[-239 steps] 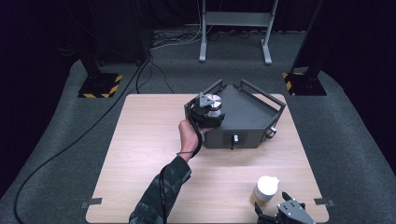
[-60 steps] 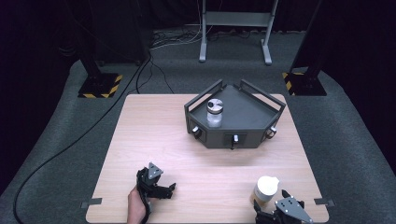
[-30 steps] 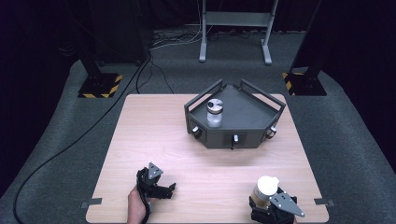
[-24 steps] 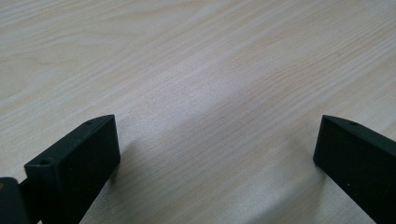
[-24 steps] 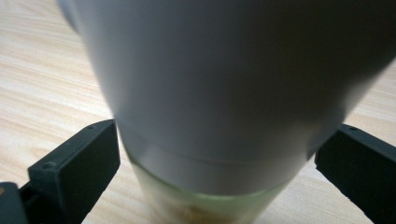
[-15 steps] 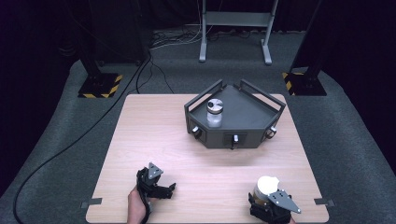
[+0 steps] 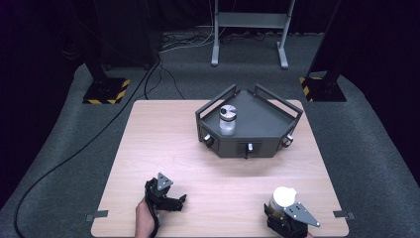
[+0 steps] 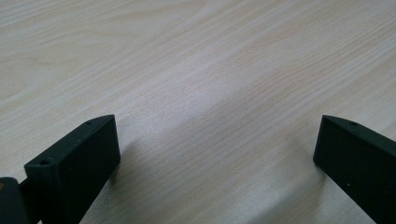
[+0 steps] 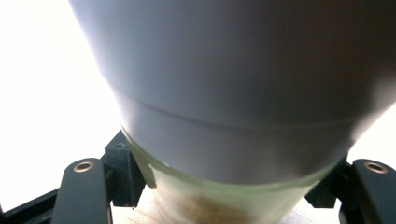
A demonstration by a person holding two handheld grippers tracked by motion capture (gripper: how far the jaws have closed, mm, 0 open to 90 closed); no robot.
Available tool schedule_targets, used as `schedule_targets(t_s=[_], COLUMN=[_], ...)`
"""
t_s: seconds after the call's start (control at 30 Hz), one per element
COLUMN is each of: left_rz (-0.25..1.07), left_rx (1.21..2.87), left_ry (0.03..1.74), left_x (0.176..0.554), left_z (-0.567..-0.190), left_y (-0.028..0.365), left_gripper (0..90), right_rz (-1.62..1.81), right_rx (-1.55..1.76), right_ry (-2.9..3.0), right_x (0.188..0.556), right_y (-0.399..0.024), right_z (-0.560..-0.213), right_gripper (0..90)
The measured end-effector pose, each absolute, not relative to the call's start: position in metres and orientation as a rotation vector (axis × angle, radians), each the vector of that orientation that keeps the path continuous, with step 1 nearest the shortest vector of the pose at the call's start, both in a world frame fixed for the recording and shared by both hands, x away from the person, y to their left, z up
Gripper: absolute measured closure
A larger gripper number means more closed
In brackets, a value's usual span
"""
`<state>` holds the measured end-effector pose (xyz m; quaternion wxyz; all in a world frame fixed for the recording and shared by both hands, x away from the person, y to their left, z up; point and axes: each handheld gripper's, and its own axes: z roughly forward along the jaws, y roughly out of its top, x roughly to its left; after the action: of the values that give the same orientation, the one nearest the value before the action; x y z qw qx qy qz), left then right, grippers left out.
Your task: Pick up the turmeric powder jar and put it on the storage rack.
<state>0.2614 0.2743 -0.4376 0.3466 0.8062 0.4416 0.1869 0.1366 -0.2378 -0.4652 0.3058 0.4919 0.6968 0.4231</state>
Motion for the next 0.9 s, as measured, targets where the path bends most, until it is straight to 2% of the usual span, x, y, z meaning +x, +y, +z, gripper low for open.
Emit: schedule_targets(t_s=[0.9], left_rz=[0.490], left_rx=[2.092], left_ry=[1.144], left_x=[0.261], left_z=[-0.438], left_y=[0.274], left_gripper=[0.5], right_rz=[1.137], right_rx=[1.293], right_ry=[1.848], right_x=[0.142], right_y=[-0.244], right_z=[-0.451], right_gripper=[30.1])
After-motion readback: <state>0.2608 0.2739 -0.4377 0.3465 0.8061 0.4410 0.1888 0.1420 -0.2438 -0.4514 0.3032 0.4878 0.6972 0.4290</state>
